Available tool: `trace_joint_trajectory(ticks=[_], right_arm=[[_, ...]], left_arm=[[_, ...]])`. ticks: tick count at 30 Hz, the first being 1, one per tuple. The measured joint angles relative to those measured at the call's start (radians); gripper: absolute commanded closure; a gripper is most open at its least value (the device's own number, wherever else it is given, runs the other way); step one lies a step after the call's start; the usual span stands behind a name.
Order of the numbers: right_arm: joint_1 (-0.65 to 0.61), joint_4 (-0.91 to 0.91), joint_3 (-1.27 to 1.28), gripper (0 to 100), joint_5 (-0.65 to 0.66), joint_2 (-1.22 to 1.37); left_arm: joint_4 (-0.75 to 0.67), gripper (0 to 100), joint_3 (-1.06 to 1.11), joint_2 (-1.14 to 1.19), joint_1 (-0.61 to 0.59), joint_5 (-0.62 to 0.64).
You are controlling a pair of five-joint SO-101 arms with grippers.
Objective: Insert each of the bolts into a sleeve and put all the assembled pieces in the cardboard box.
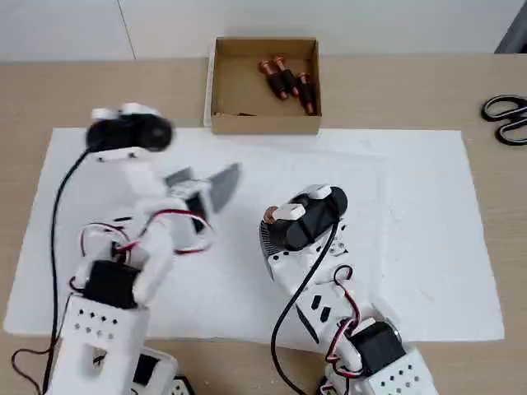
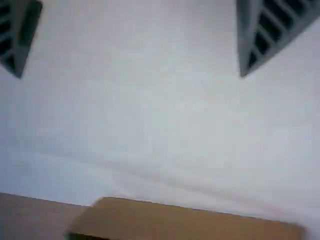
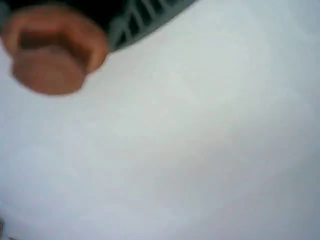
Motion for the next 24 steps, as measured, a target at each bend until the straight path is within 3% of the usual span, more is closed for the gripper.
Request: trace_joint_trajectory(ticks=[7, 13, 24], right_arm=[[0.011, 0.000, 0.000, 99.5, 0.000, 0.000], [0.172, 0.000, -0.038, 99.5, 0.003, 0.127], [0.236, 0.000, -0.674, 99.5, 0.100, 0.818]], left_arm=[[0.000, 74, 0.203, 0.000, -0.101, -0.184], [0.000, 74, 0.296, 0.000, -0.104, -0.230], [0.000, 74, 0.361, 0.000, -0.104, -0.230]])
